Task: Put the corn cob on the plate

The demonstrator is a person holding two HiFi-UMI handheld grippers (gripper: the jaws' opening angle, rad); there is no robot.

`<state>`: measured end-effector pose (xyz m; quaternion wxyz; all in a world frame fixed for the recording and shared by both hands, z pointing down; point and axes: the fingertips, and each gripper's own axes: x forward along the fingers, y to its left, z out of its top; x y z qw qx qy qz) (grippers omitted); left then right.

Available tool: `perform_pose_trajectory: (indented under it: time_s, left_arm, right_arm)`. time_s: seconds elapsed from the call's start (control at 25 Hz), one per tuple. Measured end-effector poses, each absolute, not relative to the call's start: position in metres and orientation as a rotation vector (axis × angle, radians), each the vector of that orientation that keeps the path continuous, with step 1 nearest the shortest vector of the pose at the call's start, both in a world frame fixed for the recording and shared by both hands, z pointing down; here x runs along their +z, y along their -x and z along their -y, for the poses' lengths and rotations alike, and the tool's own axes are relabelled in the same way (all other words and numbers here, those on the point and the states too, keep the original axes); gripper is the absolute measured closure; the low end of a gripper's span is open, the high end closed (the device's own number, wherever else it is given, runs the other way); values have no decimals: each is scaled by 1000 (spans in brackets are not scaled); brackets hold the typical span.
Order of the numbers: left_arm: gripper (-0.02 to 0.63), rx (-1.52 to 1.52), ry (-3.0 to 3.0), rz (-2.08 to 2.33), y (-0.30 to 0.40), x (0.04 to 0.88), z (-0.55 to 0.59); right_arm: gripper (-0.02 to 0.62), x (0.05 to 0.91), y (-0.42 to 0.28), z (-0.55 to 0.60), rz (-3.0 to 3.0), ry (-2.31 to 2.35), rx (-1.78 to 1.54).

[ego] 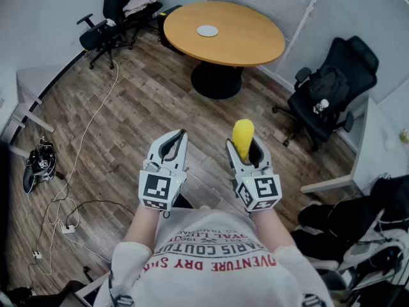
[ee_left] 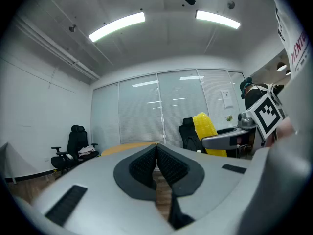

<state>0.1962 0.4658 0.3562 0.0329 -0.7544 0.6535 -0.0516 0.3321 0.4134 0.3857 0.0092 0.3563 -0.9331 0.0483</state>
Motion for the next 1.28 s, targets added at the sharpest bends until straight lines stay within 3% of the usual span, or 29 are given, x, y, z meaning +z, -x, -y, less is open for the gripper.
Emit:
perform_pose_trajectory:
  time_s: [0.68,1.28]
  left_arm:
    - [571,-170,2341,-2031,-190,365,-469]
    - [571,-134,2407,-1983,-108,374,-381]
  right_arm:
    - [333,397,-327,-414,2889,-1102,239]
    - [332,404,-252,-338,2851,-1162,260]
